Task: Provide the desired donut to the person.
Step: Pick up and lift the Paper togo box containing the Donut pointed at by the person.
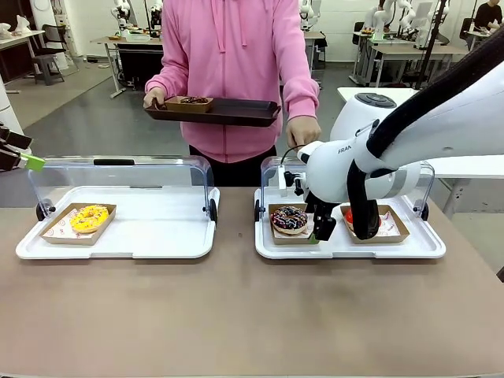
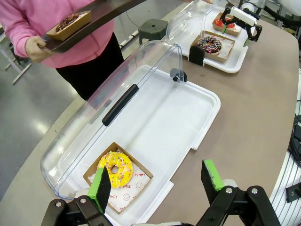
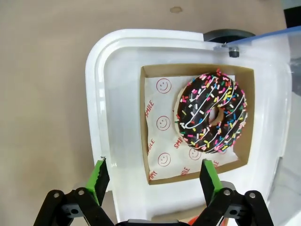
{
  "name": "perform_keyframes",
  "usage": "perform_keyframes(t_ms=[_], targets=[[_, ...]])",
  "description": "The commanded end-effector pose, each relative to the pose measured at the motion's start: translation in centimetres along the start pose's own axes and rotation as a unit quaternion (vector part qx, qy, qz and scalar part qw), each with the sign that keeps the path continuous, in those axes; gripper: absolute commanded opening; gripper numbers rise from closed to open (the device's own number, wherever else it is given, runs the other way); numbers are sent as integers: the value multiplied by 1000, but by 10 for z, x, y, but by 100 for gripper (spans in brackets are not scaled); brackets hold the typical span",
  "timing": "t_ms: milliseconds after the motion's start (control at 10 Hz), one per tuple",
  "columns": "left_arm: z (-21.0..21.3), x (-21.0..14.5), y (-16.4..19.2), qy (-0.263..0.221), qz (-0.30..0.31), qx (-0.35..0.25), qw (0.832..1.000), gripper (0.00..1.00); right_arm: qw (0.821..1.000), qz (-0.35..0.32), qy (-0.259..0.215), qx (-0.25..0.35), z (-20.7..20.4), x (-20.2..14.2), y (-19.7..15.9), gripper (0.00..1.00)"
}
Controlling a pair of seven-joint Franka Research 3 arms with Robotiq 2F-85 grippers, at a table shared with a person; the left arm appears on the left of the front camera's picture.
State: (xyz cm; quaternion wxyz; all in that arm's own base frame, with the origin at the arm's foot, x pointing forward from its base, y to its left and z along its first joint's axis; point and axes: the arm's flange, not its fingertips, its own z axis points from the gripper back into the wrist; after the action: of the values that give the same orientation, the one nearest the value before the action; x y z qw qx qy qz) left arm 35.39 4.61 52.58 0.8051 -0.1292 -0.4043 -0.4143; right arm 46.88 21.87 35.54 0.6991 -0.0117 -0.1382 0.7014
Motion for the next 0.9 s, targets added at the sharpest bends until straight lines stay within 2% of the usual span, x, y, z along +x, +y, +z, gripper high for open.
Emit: perform_keyframes(t_ms=[0, 200, 500, 600, 700, 800], targets=[[-1, 0, 0, -1, 4, 2, 1000, 100, 1000, 0, 11, 13, -2, -4, -9, 100], [-1, 0, 0, -1, 4, 2, 1000, 100, 1000, 12, -4, 18, -6, -7, -9, 100], [-1, 0, 0, -1, 4, 2, 1000, 100, 1000, 0, 14, 19, -14, -8, -13, 100], [-1, 0, 0, -1, 4, 2, 1000, 100, 999, -1, 23, 25, -18, -8, -15, 62], [-1, 0, 0, -1, 4, 2, 1000, 100, 1000, -1, 18, 26, -20, -9, -16, 45], [-1, 0, 0, -1, 4, 2, 1000, 100, 1000, 3, 15, 28, -22, -10, -17, 6]])
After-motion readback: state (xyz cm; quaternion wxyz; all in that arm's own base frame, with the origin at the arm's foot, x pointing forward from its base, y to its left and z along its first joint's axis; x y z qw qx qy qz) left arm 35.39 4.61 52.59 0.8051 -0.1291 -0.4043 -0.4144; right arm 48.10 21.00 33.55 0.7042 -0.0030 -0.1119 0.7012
